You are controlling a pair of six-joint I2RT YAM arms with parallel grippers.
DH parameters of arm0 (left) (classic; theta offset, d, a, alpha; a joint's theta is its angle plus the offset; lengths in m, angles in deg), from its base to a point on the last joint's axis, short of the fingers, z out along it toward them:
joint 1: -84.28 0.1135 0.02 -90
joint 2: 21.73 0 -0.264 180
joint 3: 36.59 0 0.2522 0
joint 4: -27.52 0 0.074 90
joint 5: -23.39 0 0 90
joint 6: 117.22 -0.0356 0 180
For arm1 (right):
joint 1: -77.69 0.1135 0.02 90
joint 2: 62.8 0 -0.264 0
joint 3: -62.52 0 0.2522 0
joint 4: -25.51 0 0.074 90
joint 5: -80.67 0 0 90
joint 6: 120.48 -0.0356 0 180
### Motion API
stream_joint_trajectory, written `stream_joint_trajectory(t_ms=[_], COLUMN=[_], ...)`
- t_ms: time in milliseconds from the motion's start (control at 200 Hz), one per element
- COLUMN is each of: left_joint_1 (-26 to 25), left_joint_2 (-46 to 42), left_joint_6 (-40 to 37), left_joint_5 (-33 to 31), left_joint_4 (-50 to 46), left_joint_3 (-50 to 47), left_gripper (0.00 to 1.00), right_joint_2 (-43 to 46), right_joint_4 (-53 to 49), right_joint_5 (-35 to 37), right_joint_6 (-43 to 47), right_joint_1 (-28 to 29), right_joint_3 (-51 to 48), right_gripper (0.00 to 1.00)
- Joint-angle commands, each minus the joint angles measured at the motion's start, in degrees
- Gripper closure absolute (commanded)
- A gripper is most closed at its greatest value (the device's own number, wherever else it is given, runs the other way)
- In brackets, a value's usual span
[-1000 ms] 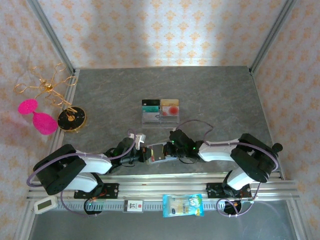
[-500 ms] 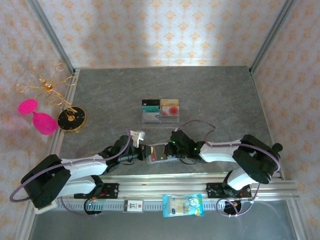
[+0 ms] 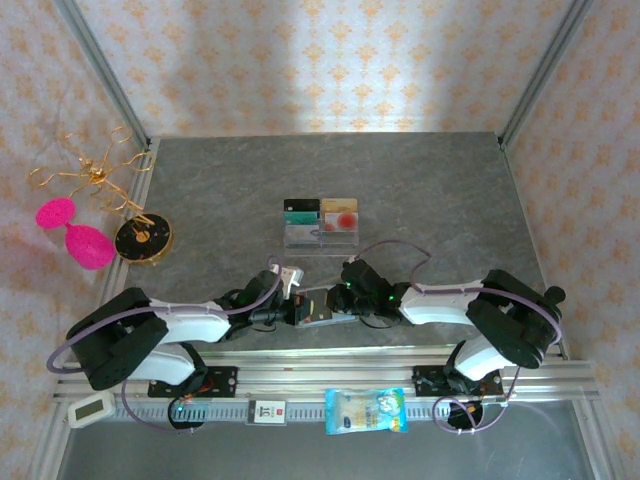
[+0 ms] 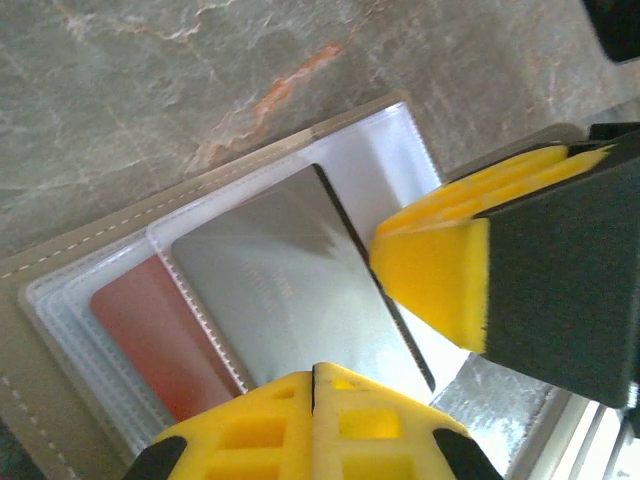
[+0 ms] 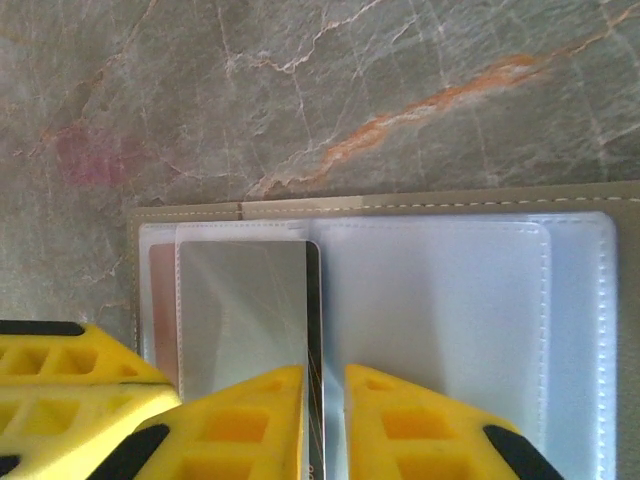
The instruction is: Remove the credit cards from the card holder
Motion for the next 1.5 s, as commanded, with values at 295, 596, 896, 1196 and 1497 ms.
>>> stream_joint_trajectory(t_ms=[295,596,896,1196,1497], left_joint_1=[-0.30,1.28,1.36,-1.57,-1.55], left_joint_2=[2.74,1.30,-6.47,-0.10,5.04], left_joint_6=[-0.61,-1.12,-2.19,-2.91,-3.35], left_joint_5=[-0.40,-0.02,-0.31,0.64,-1.31], left_joint_4=[0.45,0.59,-3.74,-1.30,-1.01], left_joint_3=[-1.58,-2.69,-0.16,5.26,4.72], left_gripper=[1.00,1.00,1.00,1.00,1.00], right_joint_2=[-0.83,3.97,7.90,7.80,4.25], right_joint_4=[0.44,-6.18,-7.04,-6.13,-3.85], right_joint_5=[-0.08,7.27,5.84,1.06,-1.53], right_joint_6=[1.03,-0.02,3.00,6.33,7.20], right_joint_1=[0.09,-0.08,-0.07,-0.87,-2.02], right_joint_3=[-1.25,-3.03,-1.03,0.20,-0.57], right_gripper=[1.00,1.00,0.80,0.71,0.71])
